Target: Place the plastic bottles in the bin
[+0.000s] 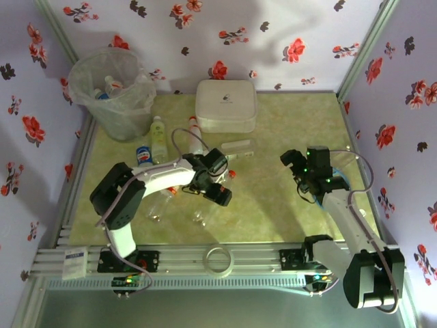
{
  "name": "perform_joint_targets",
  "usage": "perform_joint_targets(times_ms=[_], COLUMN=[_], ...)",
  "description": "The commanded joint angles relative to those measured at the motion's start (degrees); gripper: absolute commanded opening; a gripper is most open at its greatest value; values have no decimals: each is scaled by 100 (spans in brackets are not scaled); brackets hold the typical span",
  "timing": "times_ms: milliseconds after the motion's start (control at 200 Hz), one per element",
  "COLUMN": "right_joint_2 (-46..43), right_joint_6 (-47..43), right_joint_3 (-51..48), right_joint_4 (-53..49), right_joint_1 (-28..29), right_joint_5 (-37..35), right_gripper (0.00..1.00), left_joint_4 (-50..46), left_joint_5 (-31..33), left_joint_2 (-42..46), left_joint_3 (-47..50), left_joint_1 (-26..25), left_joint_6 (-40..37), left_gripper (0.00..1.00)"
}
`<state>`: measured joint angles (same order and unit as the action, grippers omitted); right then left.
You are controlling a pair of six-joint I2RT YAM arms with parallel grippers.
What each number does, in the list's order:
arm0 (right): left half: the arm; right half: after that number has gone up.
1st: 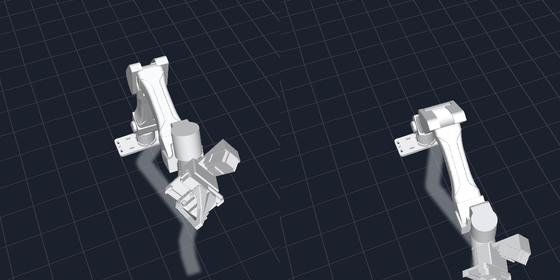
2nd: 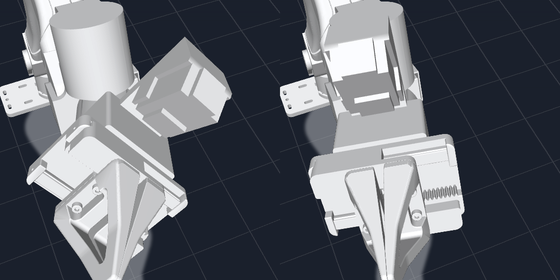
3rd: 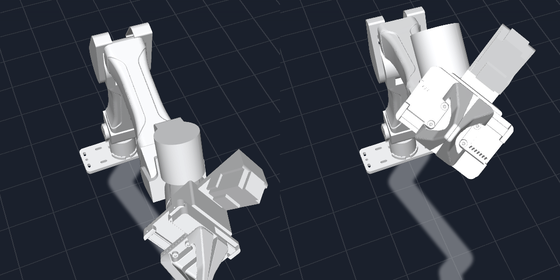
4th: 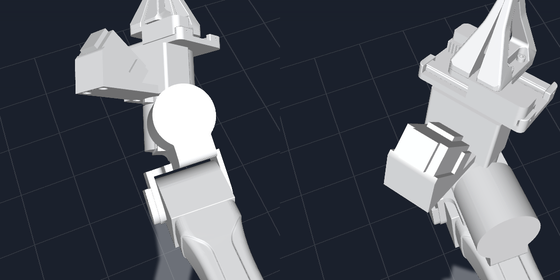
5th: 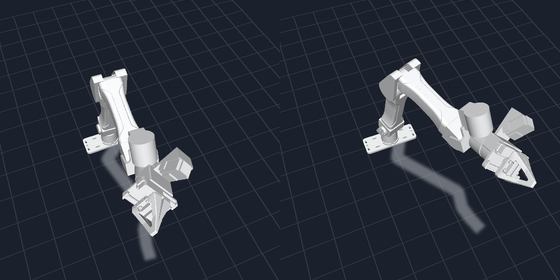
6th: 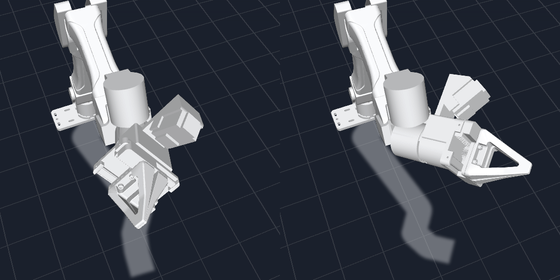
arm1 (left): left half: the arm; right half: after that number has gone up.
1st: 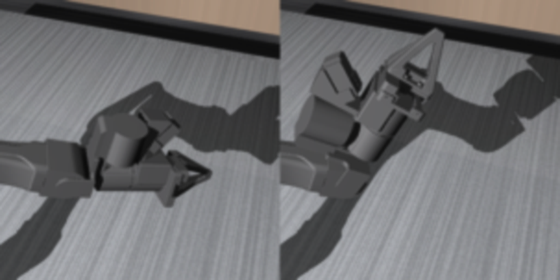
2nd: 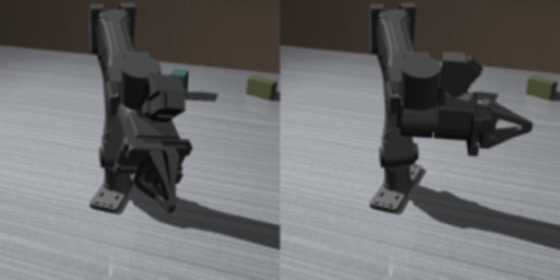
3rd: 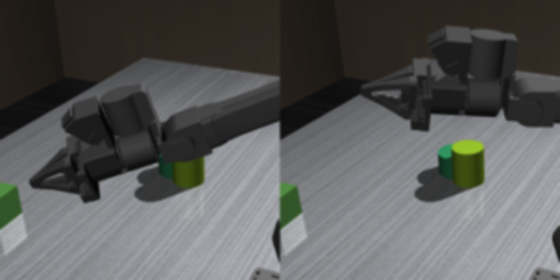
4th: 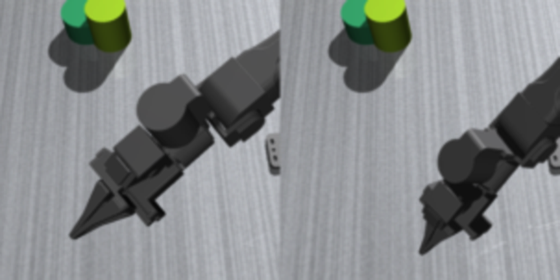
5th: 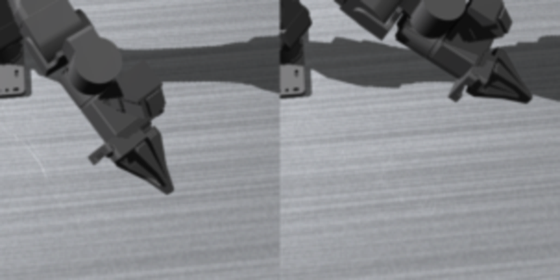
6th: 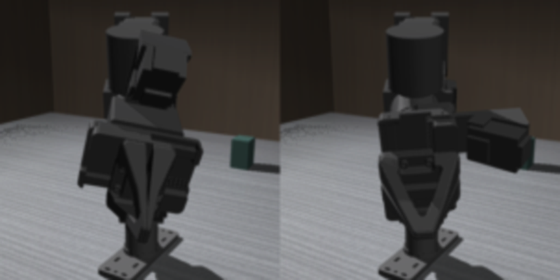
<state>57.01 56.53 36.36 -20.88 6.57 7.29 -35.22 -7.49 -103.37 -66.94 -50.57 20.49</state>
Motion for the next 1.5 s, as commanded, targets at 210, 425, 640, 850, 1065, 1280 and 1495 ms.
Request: perform_joint_targets(times_ms=[210, 425, 640, 850, 1065, 1280, 1495], right_joint_2=[-25, -64, -52, -108, -243, -273, -524], right_joint_6=[7, 16, 41, 117, -25, 35, 117], right_joint_3=[18, 22, -39, -218, -235, -460, -719], right_joint_4=[117, 76, 108, 197, 24, 105, 92], right_joint_1=[-33, -33, -33, -40, -33, -40, -46], right_joint_5=[25, 53, 62, 122, -8, 174, 146], right_gripper=[95, 95, 95, 95, 96, 96, 96], left_joint_4=[-78, -663, -821, 9, 2232, 2485, 1432], left_joint_5=[352, 494, 509, 1054, 1221, 986, 695], left_joint_2=[68, 734, 1622, 1927, 1577, 423, -950], left_joint_3=[-445, -1067, -2296, -3443, -3520, -4870, -6093], left_joint_1=[39, 758, 2205, 3386, 4752, 5654, 5733], left_joint_6=[-425, -1008, -1652, -1829, -1529, -643, -677], left_gripper=[62, 63, 62, 63, 62, 55, 52])
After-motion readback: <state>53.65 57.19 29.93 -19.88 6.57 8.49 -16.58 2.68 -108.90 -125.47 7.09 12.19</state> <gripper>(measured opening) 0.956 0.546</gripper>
